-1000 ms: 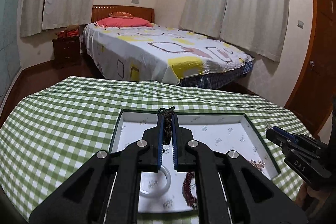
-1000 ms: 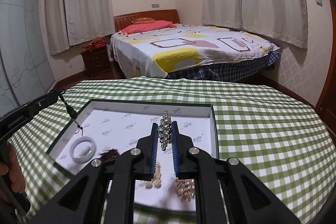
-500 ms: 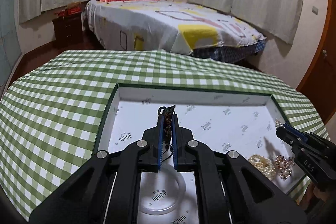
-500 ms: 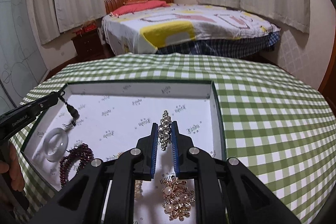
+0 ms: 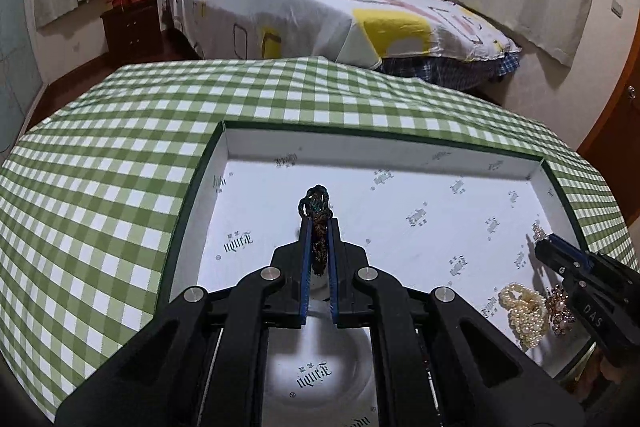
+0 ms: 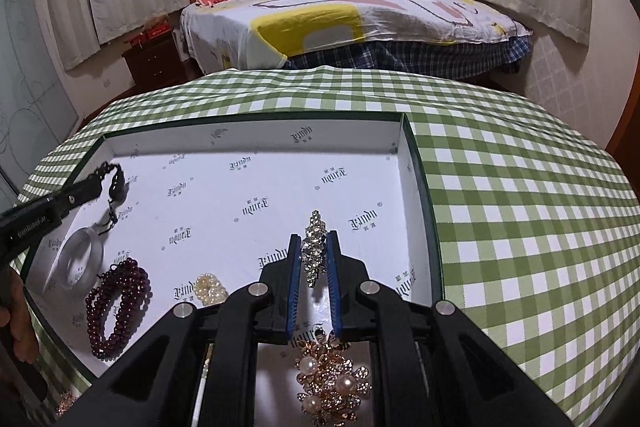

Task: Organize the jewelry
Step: 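Carry the necklace and brooch over the white jewelry box with both tools, then open both tools to drop the necklace and brooch into the box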

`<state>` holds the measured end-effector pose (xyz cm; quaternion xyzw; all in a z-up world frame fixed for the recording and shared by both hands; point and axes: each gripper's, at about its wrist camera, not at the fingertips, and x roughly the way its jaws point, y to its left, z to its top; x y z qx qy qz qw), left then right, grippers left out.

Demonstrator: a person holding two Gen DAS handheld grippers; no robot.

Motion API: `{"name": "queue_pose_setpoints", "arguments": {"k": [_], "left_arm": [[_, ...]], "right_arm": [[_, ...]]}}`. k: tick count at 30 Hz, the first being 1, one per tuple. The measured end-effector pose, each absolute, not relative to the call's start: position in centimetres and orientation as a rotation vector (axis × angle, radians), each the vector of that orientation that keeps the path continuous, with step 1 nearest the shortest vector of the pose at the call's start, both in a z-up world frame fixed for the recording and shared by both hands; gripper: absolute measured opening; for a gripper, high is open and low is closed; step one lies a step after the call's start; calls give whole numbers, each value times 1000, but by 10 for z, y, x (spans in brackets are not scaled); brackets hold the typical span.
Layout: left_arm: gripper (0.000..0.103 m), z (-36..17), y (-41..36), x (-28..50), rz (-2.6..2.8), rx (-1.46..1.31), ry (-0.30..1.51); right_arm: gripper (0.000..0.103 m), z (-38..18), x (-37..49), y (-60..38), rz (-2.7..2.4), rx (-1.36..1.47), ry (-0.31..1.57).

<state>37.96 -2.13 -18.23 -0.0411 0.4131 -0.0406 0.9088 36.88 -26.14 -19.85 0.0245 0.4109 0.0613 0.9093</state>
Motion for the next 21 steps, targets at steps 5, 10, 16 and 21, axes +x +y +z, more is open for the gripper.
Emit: {"name": "queue_pose_setpoints", "arguments": {"k": [5, 10, 16, 21], "left_arm": [[8, -186, -22, 381, -81, -87, 866], [8, -188, -22, 384, -80, -96, 873], [34, -186, -20, 380, -75, -107, 865], [53, -179, -17, 375, -66, -120, 847]], "right_arm": [[13, -200, 372, -259, 129, 42, 865], [14, -200, 374, -259, 130, 44, 873], [25, -199, 374, -256, 152, 43, 871], [37, -197, 370, -253, 163, 43, 859]]}}
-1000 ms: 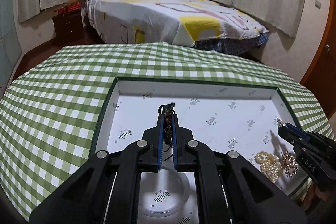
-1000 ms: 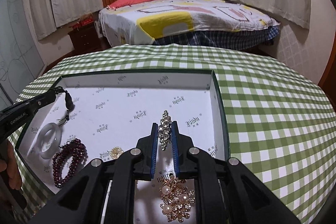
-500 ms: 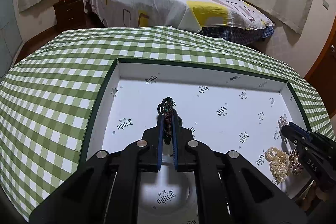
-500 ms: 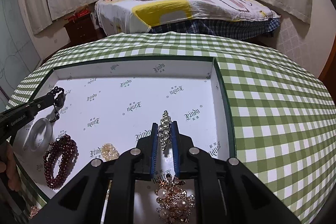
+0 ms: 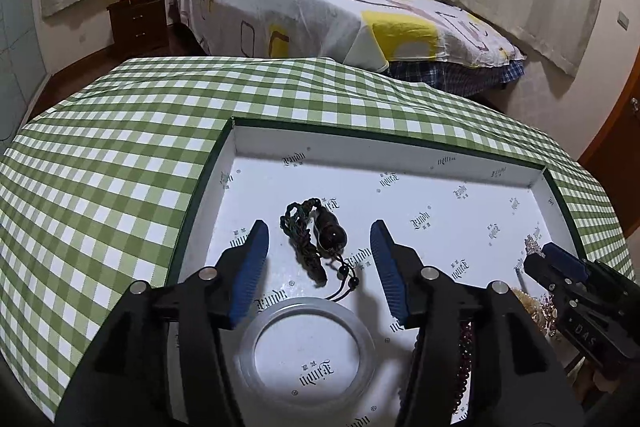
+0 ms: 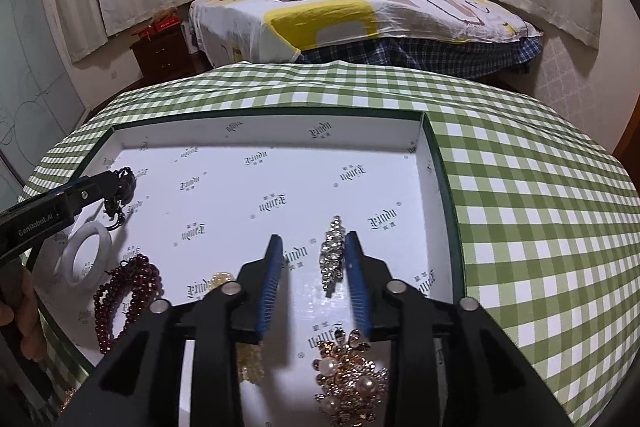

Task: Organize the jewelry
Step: 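Open both tools to drop the necklace and brooch into the box, then withdraw both tools from the box back over the table jewelry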

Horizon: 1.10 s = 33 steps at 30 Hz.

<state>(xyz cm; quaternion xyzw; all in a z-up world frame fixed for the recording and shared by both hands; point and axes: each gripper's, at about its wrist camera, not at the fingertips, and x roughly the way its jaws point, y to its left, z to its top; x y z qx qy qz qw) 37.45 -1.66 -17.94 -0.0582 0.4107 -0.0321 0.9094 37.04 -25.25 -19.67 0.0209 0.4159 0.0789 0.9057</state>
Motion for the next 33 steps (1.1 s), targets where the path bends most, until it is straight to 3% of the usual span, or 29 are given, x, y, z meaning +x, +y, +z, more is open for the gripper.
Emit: {"name": "queue_pose_setpoints", "arguments": {"k": [6, 20, 33], "left_arm": [[62, -169, -16, 363, -76, -121, 815], [64, -110, -10, 290, -101, -107, 614], [64, -117, 3, 220, -88, -167, 590]], "right_arm": [[43, -184, 364, -256, 154, 53, 827], [45, -135, 309, -260, 159, 49, 686], [45, -138, 236, -264, 121, 37, 598]]}}
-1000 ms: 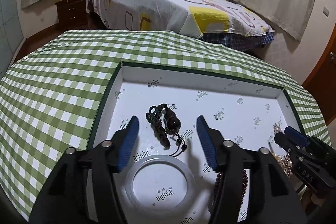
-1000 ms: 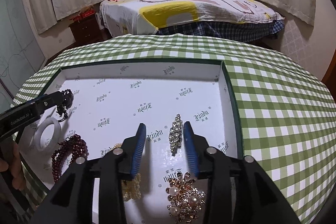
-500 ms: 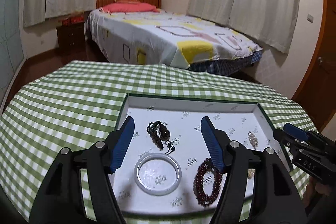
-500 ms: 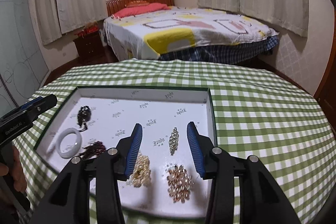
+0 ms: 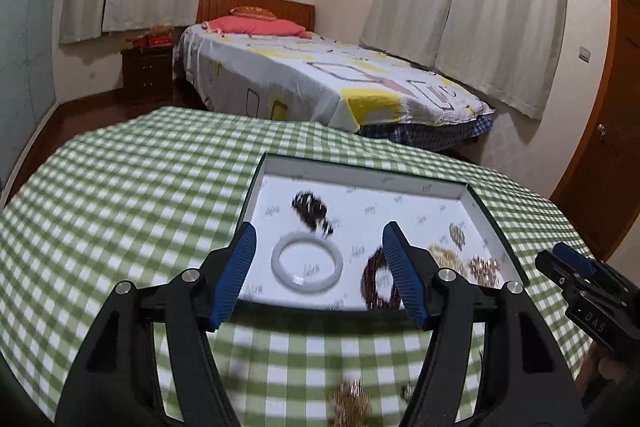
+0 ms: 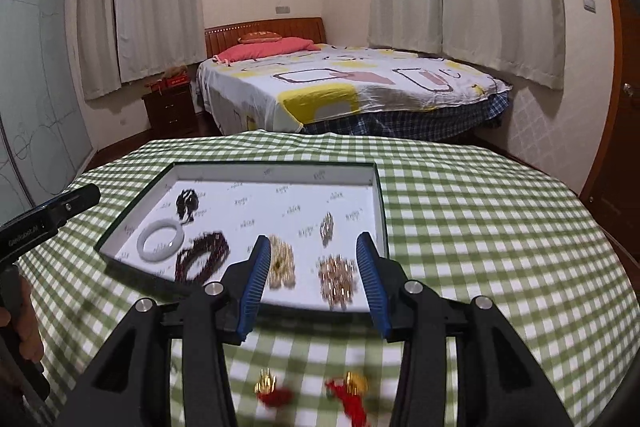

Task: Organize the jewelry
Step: 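Withdraw both tools from the box back over the table jewelry, then grasp the gold chain bracelet with the left tool while the right tool grasps the red charm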

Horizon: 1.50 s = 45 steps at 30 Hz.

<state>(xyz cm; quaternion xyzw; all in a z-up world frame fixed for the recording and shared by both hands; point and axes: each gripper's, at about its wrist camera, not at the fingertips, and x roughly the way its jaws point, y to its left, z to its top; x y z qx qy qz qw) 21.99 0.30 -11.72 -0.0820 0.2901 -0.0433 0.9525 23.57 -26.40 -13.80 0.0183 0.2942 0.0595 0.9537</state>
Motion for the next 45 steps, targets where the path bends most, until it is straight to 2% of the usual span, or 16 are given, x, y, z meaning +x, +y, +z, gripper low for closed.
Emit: {"name": "queue_pose_setpoints", "arguments": {"k": [19, 32, 35, 38, 40, 42, 45], "left_arm": [[64, -161, -7, 148, -91, -135, 686], [62, -194, -33, 159, -123, -79, 814], [55, -198, -37, 165, -131, -73, 844], [53, -199, -42, 169, -143, -33, 849], [41, -200, -42, 168, -153, -28, 843], [22, -201, -41, 167, -156, -25, 837], [16, -200, -34, 169, -174, -52, 836]], "right_arm": [[45, -176, 167, -258, 152, 42, 655], [45, -182, 156, -262, 162, 71, 662], [45, -184, 158, -263, 163, 77, 666], [45, -184, 159, -264, 163, 82, 669], [45, -184, 159, -264, 163, 84, 669], [45, -184, 160, -263, 165, 83, 671], [45, -187, 161, -261, 171, 80, 681]]}}
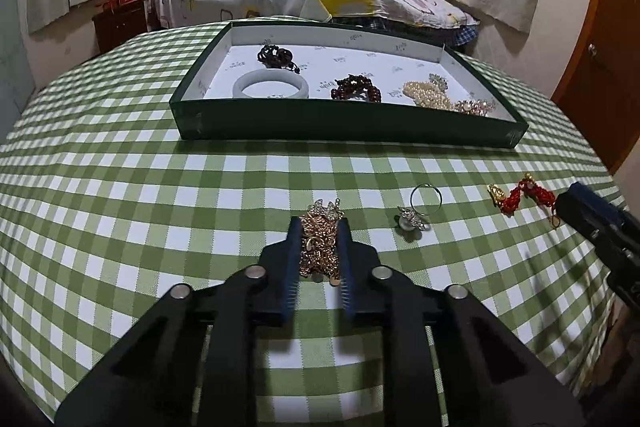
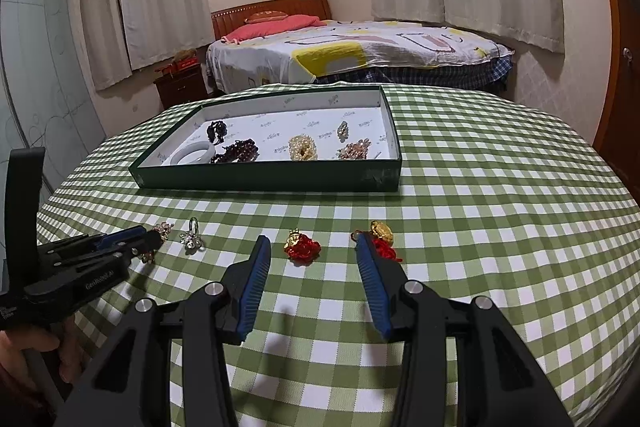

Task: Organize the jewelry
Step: 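Grasp the gold chain bracelet with the left tool while the right tool grasps the red charm, then carry the gold bracelet and red charm over the box with both tools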

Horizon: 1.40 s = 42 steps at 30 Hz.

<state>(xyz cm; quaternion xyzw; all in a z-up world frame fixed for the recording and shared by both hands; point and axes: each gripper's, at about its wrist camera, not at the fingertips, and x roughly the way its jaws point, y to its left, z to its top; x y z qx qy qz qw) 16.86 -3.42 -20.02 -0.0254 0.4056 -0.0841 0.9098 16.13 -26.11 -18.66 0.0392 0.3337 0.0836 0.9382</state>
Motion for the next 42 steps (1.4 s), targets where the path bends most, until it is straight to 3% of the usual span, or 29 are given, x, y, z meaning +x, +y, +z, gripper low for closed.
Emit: {"name": "queue_pose_setpoints", "arguments": {"k": [9, 26, 33, 42], "left_arm": [[8, -195, -23, 163, -185, -83, 822], [8, -179, -5, 160, -153, -106, 774], [8, -178, -1, 160, -147, -114, 769], [8, -176, 1, 159, -144, -116, 763]], "right_arm": [[45, -189, 166, -253, 185, 60, 701], [45, -202, 201, -239, 196, 14, 819], [20, -210, 203, -237, 200, -12, 856], [14, -208, 195, -237, 213, 8, 839]]}}
